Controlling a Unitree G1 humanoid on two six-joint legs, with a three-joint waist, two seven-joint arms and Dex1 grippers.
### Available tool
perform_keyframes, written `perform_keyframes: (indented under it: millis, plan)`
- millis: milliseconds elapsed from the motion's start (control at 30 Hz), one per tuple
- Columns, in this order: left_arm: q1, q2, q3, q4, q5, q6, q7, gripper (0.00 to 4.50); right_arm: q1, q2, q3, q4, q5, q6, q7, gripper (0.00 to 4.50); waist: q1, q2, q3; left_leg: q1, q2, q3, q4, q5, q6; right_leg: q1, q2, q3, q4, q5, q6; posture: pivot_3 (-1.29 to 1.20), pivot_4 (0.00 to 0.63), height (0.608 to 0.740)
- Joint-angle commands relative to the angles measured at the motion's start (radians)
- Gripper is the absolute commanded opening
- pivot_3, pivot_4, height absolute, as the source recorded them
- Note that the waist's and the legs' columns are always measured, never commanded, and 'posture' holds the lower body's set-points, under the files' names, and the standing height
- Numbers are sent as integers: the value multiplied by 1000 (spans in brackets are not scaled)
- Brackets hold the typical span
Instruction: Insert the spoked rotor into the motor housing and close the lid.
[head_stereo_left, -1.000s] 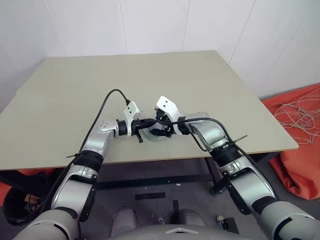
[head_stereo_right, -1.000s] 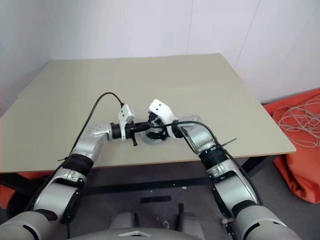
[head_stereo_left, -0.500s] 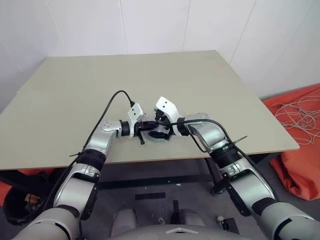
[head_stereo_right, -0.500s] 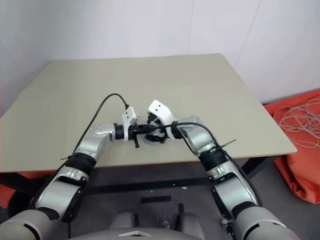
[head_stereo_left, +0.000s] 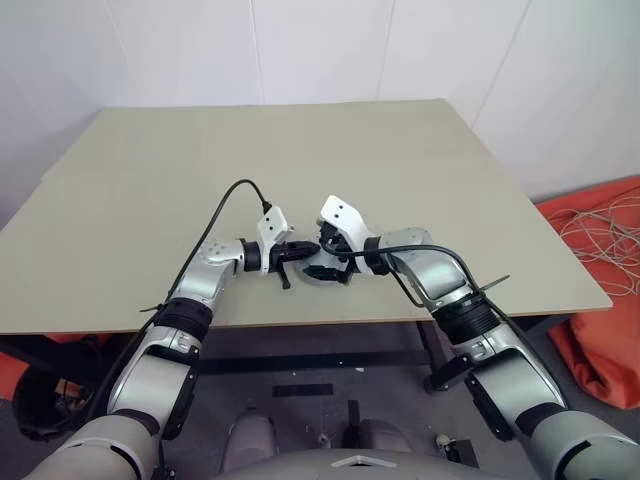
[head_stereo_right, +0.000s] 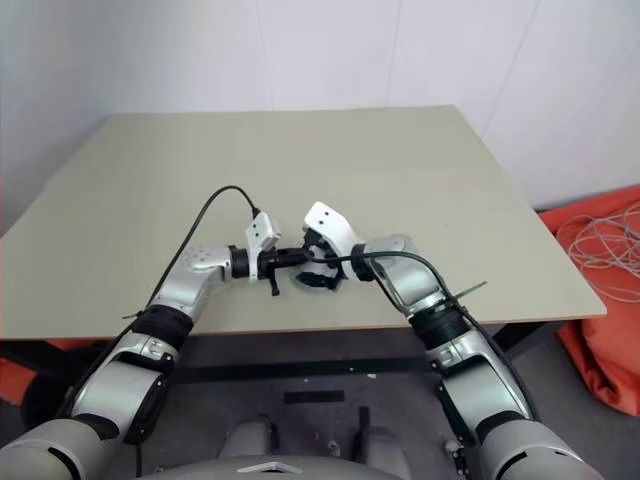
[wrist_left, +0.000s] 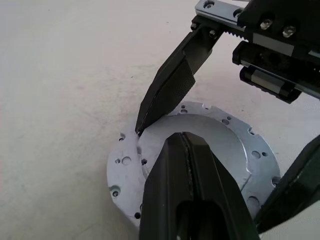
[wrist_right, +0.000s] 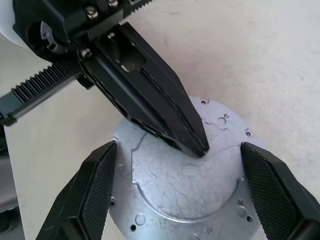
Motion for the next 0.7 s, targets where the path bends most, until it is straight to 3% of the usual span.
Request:
perform_keyframes:
  millis: [33, 233, 533, 700]
  plan:
    - [-12, 9, -4, 22, 20, -5, 0, 0, 11, -24, -36, -35, 12, 13, -13, 4459, 0, 0, 0, -1, 0, 0, 0, 0, 0, 0, 0, 0, 0, 0, 0, 0, 0, 740]
    - [-16, 9, -4, 30, 20, -11, -3, 0, 29, -62, -47, -85, 34, 35, 9, 4459, 2, 0, 0, -1, 0, 0, 0, 0, 0, 0, 0, 0, 0, 0, 0, 0, 0, 740]
    - [-26, 7, -5, 43, 23, -15, -12, 0, 103, -263, -132, -321, 225, 161, 210, 4459, 12, 0, 0, -3, 0, 0, 1, 0, 0, 0, 0, 0, -1, 1, 2, 0, 0, 740]
    - [-36, 1, -6, 60, 27, -24, -16, 0, 77, -205, -271, -231, 257, 283, 25, 4459, 11, 0, 0, -2, 0, 0, 2, 0, 0, 1, 0, 0, -1, 2, 3, 0, 0, 740]
